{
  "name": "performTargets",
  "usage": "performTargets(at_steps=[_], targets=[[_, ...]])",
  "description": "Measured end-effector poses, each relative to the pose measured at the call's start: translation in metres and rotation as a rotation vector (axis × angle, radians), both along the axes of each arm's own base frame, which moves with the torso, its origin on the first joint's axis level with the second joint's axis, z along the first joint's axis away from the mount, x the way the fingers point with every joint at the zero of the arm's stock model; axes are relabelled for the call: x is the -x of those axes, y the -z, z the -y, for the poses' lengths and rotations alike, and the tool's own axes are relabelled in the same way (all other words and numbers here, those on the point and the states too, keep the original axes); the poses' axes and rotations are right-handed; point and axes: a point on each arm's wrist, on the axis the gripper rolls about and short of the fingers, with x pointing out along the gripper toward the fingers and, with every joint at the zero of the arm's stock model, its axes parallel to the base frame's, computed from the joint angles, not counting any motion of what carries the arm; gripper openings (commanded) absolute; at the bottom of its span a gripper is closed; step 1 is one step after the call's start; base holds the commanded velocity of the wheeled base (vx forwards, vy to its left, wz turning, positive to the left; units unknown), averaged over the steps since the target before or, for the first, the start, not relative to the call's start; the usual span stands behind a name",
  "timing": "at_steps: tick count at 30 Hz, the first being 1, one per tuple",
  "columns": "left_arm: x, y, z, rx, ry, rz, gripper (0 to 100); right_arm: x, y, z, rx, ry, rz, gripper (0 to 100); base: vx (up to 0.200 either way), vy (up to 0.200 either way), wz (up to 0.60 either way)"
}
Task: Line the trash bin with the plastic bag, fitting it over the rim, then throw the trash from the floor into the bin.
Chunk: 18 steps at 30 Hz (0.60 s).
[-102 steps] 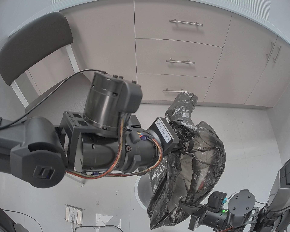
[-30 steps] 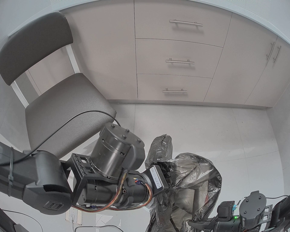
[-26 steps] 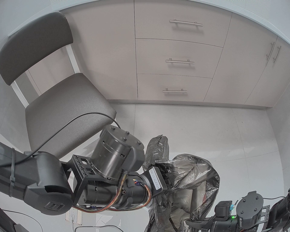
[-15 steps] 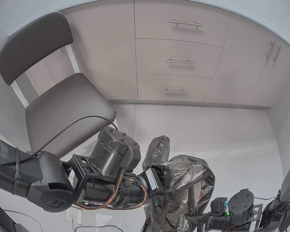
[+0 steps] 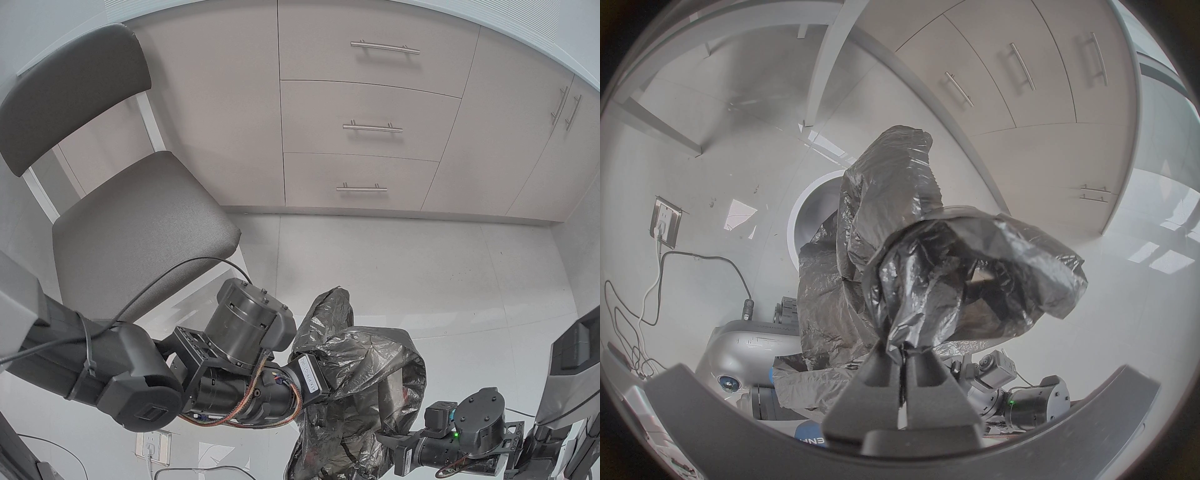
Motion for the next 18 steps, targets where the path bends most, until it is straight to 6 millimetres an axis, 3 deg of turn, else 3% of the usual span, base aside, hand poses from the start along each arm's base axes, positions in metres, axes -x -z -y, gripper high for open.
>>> performTargets(at_steps=[18], targets=[[-0.006, 0.035, -0.013, -0.054, 0.001, 0.008, 0, -0.008, 0.048, 0.001, 0.140, 0.047, -0.082, 0, 0.000, 0.000, 0.00]])
